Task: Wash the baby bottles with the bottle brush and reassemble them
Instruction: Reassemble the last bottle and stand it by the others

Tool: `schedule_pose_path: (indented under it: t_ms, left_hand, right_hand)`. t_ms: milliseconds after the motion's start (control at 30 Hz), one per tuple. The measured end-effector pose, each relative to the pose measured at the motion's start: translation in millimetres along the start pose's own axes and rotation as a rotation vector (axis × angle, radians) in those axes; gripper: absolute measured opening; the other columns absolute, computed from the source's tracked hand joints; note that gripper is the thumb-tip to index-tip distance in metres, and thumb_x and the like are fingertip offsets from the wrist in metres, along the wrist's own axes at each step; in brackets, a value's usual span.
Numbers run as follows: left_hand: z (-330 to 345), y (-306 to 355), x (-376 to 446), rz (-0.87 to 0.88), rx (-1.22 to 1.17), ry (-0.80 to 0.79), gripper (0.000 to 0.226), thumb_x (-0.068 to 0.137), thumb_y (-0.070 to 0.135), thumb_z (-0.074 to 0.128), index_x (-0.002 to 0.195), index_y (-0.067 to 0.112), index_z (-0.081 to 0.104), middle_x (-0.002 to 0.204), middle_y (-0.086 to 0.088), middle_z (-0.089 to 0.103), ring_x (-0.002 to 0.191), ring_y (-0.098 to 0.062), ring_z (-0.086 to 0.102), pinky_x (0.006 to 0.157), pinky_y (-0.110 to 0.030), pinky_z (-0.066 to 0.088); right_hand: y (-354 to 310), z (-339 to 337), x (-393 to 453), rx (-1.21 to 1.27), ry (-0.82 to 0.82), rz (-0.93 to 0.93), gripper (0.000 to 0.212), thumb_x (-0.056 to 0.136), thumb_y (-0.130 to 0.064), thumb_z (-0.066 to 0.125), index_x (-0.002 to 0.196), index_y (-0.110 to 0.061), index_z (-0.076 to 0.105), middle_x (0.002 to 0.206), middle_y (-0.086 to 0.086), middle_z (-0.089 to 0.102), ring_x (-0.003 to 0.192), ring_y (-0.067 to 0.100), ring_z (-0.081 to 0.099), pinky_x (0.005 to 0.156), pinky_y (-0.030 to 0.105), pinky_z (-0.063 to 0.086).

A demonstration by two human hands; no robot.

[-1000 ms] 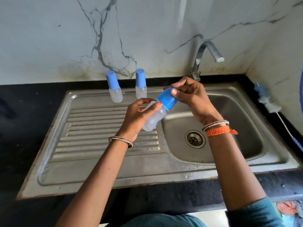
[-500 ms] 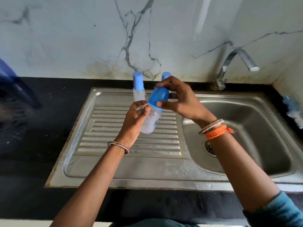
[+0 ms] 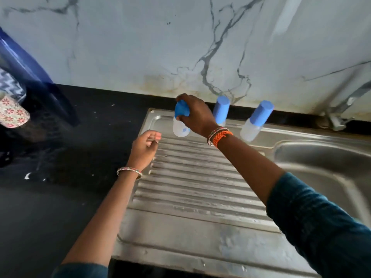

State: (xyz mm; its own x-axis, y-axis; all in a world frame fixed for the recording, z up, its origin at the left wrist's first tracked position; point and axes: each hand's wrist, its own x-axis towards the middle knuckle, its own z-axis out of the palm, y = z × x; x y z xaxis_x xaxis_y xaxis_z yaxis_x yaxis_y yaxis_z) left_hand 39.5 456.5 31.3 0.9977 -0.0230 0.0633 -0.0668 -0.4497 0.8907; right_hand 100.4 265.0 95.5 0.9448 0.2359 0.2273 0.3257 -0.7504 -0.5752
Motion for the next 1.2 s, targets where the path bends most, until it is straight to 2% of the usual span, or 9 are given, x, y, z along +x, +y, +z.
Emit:
schedule_pose_path:
  t_ms: [167,333,467,633,733,867,1033,1200]
  left_hand:
    - [-9,-8,30,-0.035,-0.093,0.006,0.021,0.091,-0.003,0.049,0.101,0.008,0.064,0.096,-0.001,0.067,0.084,-0.010,0.065,0.064,-0.012,0.048]
    - [-9,-14,38,-0.048,-0.141,-0.016,0.021,0.091,-0.004,0.047,0.100,0.005,0.064,0.095,-0.003,0.066,0.086,-0.010,0.063,0.063,-0.009,0.048]
    - [-12,-16,40,-0.045,-0.149,-0.040,0.021,0.091,-0.004,0.049,0.098,0.009,0.064,0.095,-0.001,0.066,0.089,-0.013,0.064,0.063,-0.009,0.047]
    - [-11,-17,48,-0.068,-0.134,-0.058,0.024,0.089,-0.004,0.049,0.096,0.014,0.064,0.096,0.001,0.066,0.093,-0.016,0.063,0.069,-0.016,0.045]
    - [-8,-14,51,-0.072,-0.139,-0.066,0.023,0.089,-0.003,0.050,0.097,0.014,0.064,0.096,0.003,0.066,0.094,-0.016,0.063,0.073,-0.020,0.047]
    - [-5,-11,50,-0.084,-0.152,-0.060,0.023,0.090,-0.002,0.049,0.096,0.015,0.064,0.096,0.004,0.066,0.094,-0.014,0.063,0.080,-0.026,0.051]
    - [1,-9,41,-0.100,-0.193,-0.017,0.022,0.091,-0.002,0.048,0.094,0.013,0.064,0.096,0.001,0.067,0.089,-0.012,0.064,0.069,-0.018,0.048]
    - [3,1,31,-0.115,-0.193,-0.006,0.019,0.093,0.003,0.049,0.094,0.015,0.064,0.099,0.000,0.068,0.085,-0.010,0.065,0.063,-0.022,0.053]
  right_hand:
    - [9,23,24,-0.101,0.071,0.029,0.051,0.078,-0.030,0.074,0.122,-0.016,0.053,0.113,0.005,0.057,0.097,0.025,0.056,0.071,0.030,0.041]
    - [8,35,34,-0.187,0.168,0.103,0.055,0.075,-0.046,0.075,0.113,-0.014,0.051,0.104,0.006,0.055,0.089,0.024,0.056,0.070,0.036,0.047]
    - [2,36,41,-0.330,0.132,0.140,0.061,0.078,-0.061,0.064,0.112,-0.012,0.051,0.104,0.006,0.053,0.085,0.022,0.055,0.066,0.032,0.044]
    - [3,28,45,-0.329,0.009,0.139,0.057,0.081,-0.057,0.063,0.114,-0.012,0.050,0.102,0.005,0.058,0.085,0.023,0.058,0.064,0.031,0.038]
    - [2,25,46,-0.369,0.013,0.141,0.057,0.081,-0.059,0.061,0.111,-0.012,0.051,0.100,0.005,0.059,0.082,0.021,0.055,0.063,0.031,0.035]
    - [-2,27,45,-0.430,0.018,0.149,0.061,0.084,-0.060,0.057,0.119,-0.012,0.048,0.103,0.006,0.059,0.082,0.023,0.057,0.063,0.030,0.035]
    - [-7,28,41,-0.476,0.015,0.185,0.066,0.079,-0.070,0.054,0.112,-0.013,0.051,0.099,0.004,0.061,0.083,0.024,0.061,0.063,0.030,0.037]
    - [-17,16,38,-0.460,-0.007,0.173,0.067,0.080,-0.071,0.053,0.113,-0.012,0.050,0.102,0.005,0.060,0.080,0.020,0.053,0.065,0.030,0.036]
